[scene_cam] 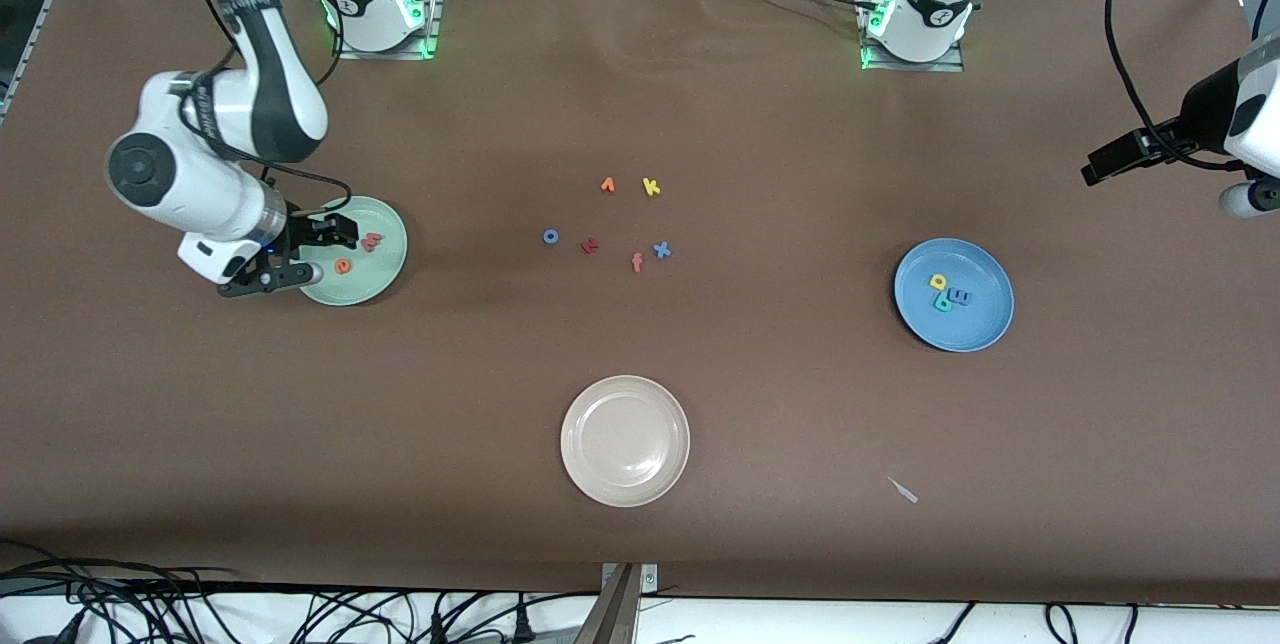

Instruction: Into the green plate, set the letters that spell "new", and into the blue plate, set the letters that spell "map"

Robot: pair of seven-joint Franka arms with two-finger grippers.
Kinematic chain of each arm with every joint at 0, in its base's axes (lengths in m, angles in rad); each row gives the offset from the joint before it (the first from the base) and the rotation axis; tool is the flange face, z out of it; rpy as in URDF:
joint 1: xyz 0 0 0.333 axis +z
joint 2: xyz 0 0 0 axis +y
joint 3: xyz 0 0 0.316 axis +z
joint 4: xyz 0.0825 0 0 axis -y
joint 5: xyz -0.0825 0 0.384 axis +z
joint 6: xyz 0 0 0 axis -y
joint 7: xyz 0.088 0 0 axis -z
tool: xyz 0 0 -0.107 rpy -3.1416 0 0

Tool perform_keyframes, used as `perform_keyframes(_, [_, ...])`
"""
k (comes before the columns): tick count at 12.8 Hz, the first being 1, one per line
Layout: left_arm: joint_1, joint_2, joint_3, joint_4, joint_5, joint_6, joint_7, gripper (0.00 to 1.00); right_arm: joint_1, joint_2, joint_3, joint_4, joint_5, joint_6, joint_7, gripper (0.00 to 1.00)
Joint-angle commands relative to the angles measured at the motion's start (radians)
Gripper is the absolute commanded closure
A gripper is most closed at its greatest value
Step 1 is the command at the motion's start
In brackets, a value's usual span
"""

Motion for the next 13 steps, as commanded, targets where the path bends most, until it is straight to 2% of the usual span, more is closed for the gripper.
perform_keyframes(1, [0.006,0.014,-0.004,0.034,-0.025,-0.02,0.023,0.0,-0.01,0.013,0.005,0.191,0.007,-0.238,-0.009,0.01])
perform_keyframes(4, [0.004,0.017,-0.001,0.048,-0.033,-0.012,0.023,0.0,-0.019,0.007,0.017,0.351,0.003,-0.393,0.006,0.0])
perform_keyframes(5, [0.004,0.017,-0.001,0.06,-0.036,-0.014,0.023,0.0,-0.081,-0.012,0.066,0.37,0.006,-0.417,0.031,0.0])
perform_keyframes(6, [0.006,0.017,-0.001,0.06,-0.034,-0.014,0.024,0.0,-0.188,-0.038,0.162,0.388,0.006,-0.447,0.051,0.0])
perform_keyframes(7, [0.006,0.017,-0.001,0.06,-0.034,-0.014,0.024,0.0,-0.241,-0.065,0.205,0.391,-0.003,-0.453,0.054,0.0])
perform_keyframes(11, [0.006,0.017,-0.001,0.06,-0.029,-0.014,0.024,0.0,-0.324,-0.197,0.204,0.4,-0.009,-0.486,0.04,0.0])
perform_keyframes(13, [0.006,0.017,-0.001,0.062,-0.029,-0.014,0.023,0.0,-0.335,-0.222,0.206,0.405,-0.028,-0.481,0.04,0.0])
